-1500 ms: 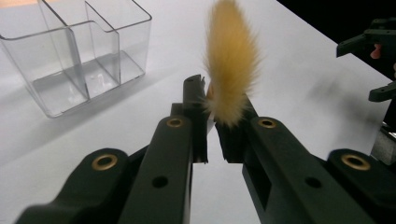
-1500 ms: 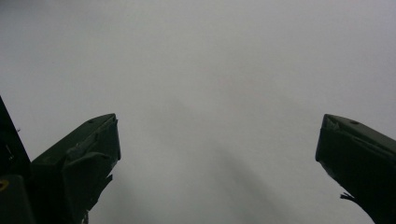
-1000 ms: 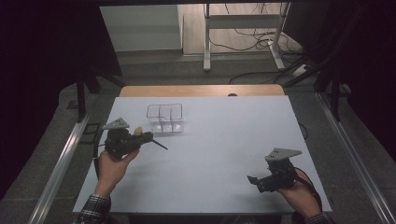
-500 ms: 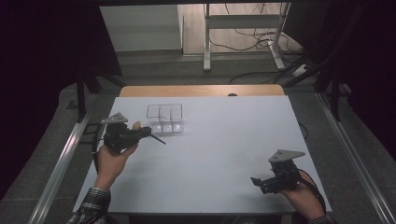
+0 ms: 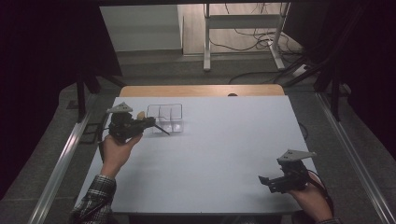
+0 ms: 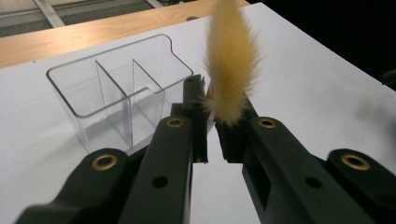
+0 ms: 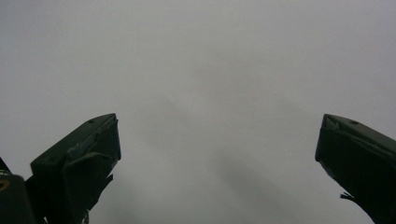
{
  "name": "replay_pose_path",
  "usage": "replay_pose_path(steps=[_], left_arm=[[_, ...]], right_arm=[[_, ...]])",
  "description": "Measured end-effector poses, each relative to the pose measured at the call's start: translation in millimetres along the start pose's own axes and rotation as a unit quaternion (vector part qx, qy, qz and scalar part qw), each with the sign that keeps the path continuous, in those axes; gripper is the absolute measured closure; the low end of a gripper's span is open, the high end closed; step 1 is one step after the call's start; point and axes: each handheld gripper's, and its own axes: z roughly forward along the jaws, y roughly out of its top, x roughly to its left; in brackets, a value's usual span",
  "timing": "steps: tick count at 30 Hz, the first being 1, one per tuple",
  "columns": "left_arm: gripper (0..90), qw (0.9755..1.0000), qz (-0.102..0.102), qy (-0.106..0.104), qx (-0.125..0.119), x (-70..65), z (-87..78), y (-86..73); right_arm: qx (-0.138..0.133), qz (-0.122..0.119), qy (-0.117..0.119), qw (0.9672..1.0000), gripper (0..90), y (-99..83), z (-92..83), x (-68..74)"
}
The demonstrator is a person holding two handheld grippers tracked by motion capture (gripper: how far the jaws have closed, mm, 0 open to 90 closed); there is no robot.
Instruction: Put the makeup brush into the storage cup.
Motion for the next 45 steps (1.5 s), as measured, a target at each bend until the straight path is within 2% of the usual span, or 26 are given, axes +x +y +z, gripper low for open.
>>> replay_pose_path(steps=[13, 19, 34, 45], left_arm=[[83.0, 0.9999, 0.011, 0.009, 0.003, 2.0, 16.2, 25.9], [83.1, 0.9997, 0.017, 0.016, 0.004, 2.7, 22.6, 35.6], [83.0, 0.9990, 0.028, 0.034, 0.006, 7.1, 35.9, 59.4], [83.0, 0.9979, 0.037, 0.050, 0.019, 6.8, 51.3, 73.5]], right_arm=[[0.004, 0.013, 0.003, 0.9999, 0.0, -8.5, -4.7, -4.9], [-0.003, 0.022, 0.004, 0.9998, 0.0, -9.6, -6.4, -6.1], [-0.004, 0.022, 0.005, 0.9997, 0.0, -9.9, -6.6, -6.3], [-0.005, 0.024, 0.008, 0.9997, 0.0, -10.1, -6.2, -6.7]])
